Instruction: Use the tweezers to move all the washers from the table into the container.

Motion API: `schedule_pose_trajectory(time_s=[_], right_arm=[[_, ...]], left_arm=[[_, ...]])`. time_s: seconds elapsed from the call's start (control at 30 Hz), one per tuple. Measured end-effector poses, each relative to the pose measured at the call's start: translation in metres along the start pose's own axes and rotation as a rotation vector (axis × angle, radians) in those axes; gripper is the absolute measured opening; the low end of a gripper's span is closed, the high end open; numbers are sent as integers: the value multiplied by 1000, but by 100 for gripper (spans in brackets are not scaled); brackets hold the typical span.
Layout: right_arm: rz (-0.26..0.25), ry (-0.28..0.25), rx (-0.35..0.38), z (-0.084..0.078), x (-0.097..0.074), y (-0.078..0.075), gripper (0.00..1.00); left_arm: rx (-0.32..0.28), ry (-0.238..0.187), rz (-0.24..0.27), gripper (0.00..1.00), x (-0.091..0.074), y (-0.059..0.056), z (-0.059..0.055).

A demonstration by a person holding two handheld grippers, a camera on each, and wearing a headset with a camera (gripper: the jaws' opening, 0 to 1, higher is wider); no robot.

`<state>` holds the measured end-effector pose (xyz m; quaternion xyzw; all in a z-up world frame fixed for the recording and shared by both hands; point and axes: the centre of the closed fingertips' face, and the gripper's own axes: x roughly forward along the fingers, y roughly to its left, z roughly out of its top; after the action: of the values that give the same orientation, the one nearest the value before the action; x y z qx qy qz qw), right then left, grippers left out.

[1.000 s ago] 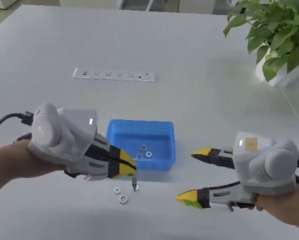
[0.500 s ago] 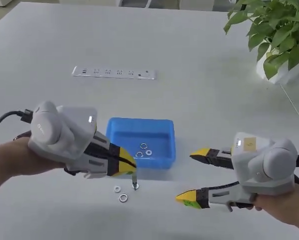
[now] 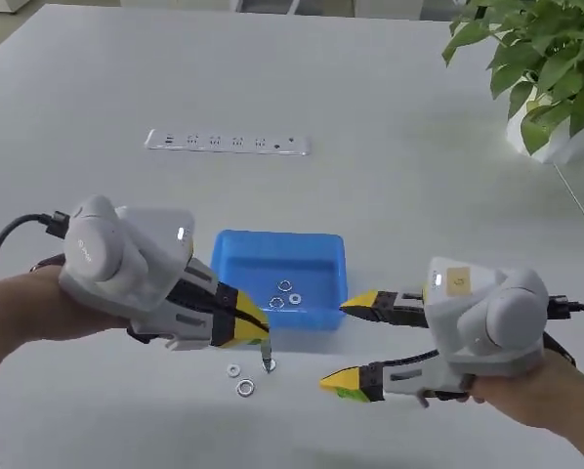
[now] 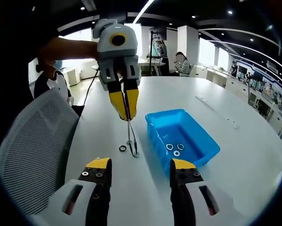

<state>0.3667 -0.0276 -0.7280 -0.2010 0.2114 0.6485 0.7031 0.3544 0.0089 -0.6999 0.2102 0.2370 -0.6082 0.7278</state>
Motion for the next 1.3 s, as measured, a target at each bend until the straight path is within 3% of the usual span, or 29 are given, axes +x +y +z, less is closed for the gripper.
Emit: schedule_pose_trajectory(time_s=[0.53,1.3], right_arm=[[99,35,-119,8,42,11,32],[135,71,-138,0,73,13,20]], left_arm=[[1,7,-6,4,0,0,1],[-6,9,-10,4,0,-2,2]])
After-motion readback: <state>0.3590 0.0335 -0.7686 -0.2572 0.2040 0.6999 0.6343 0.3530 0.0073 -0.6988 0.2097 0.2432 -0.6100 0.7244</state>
